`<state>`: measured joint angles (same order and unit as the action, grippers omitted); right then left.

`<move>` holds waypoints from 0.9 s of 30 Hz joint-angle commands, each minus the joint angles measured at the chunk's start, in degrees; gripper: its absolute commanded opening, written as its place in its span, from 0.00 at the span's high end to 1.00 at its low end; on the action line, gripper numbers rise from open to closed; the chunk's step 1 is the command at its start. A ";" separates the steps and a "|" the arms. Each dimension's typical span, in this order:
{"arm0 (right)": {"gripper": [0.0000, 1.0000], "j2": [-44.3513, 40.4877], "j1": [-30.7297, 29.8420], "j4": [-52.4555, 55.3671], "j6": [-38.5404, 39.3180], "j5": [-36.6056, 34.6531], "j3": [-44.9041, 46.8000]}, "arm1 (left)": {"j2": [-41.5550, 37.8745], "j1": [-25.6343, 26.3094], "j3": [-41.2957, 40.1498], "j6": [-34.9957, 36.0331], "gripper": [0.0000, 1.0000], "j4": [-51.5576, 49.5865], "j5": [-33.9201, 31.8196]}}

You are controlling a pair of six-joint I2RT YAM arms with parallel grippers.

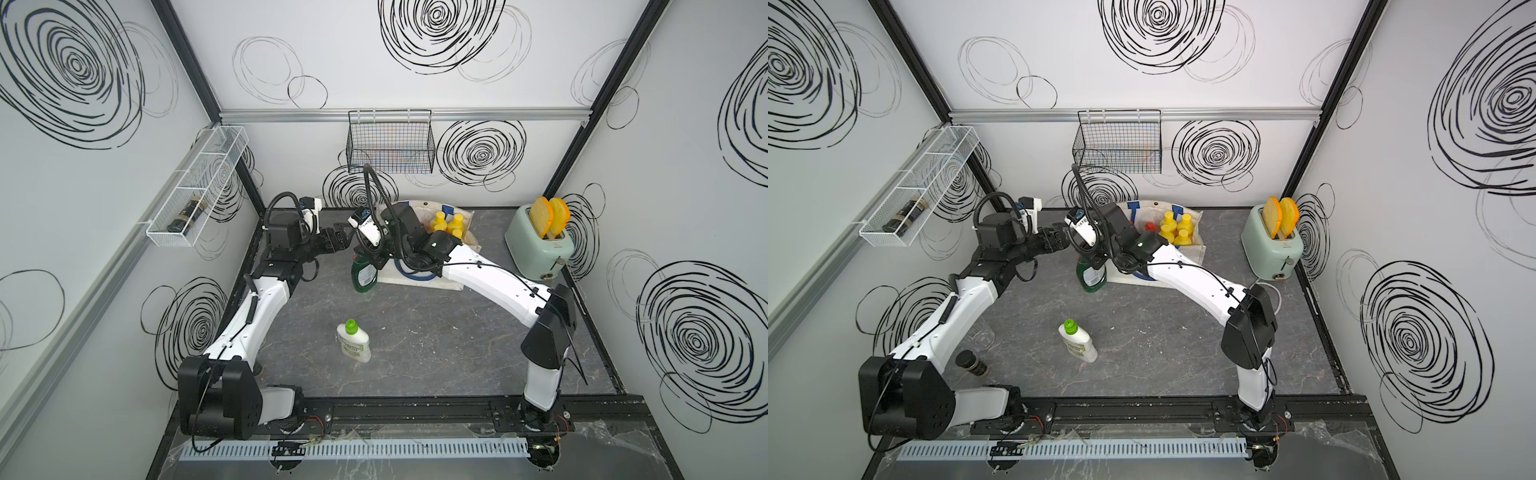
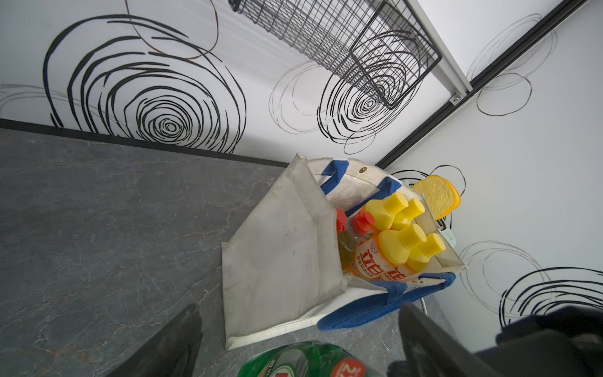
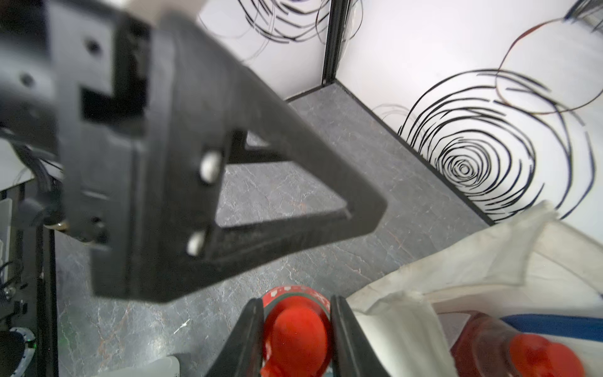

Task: Pack dish soap into the shopping bag
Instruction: Pick up the bottle of dish soap at the center of the board.

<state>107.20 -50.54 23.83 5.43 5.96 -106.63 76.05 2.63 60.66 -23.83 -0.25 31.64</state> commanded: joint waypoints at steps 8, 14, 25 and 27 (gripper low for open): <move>1.00 -3.76 1.93 2.83 0.23 -3.01 -15.56 | 0.77 1.56 4.18 3.66 0.04 -1.98 -3.30; 1.00 -2.62 2.74 3.86 0.72 -3.71 -21.38 | 1.46 2.02 4.73 4.39 0.04 -2.91 -3.51; 1.00 -1.47 6.04 2.23 -2.01 -5.18 -27.24 | 1.15 3.64 6.21 6.03 0.04 -5.28 -5.75; 1.00 -1.46 6.72 1.54 -2.68 -5.01 -27.63 | 0.99 4.03 6.65 6.01 0.04 -5.31 -5.80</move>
<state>106.98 -45.28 32.99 3.84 2.11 -130.45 77.25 5.98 64.84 -19.20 -6.28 26.81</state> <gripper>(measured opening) 0.327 0.962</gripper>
